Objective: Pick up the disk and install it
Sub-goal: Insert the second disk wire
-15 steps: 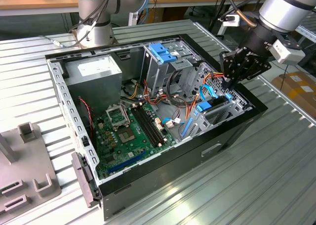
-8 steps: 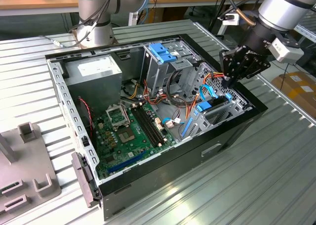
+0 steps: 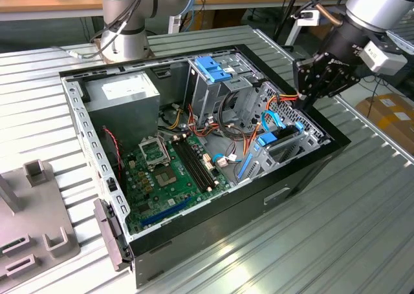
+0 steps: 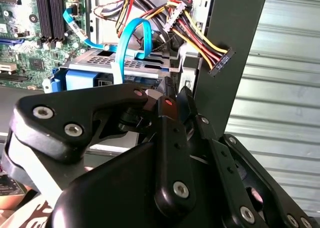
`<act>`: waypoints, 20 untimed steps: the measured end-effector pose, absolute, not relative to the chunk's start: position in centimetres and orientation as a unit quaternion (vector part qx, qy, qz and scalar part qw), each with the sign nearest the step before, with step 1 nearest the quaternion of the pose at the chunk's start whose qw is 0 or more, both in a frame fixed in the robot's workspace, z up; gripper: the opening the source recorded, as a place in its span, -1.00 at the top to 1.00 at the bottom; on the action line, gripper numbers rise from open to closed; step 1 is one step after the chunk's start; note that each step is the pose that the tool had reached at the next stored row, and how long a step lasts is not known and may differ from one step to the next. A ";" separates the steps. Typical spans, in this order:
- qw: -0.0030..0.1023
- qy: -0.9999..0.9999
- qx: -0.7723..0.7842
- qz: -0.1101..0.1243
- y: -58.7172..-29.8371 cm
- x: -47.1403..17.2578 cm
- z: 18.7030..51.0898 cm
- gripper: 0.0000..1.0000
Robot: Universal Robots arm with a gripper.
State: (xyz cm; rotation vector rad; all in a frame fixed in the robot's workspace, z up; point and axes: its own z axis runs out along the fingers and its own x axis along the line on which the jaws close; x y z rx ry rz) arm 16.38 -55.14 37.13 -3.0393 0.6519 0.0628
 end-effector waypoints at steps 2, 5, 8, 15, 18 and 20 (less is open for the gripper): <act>0.016 0.210 -0.977 0.020 -55.1 16.4 37.3 0.52; 0.016 0.210 -0.977 0.020 -55.1 16.6 37.4 0.52; 0.016 0.210 -0.977 0.020 -55.1 17.0 37.3 0.52; 0.018 0.210 -0.977 0.021 -55.1 19.4 37.3 0.52; 0.018 0.210 -0.977 0.021 -54.9 20.2 37.3 0.52; 0.018 0.210 -0.977 0.021 -54.6 20.4 37.3 0.52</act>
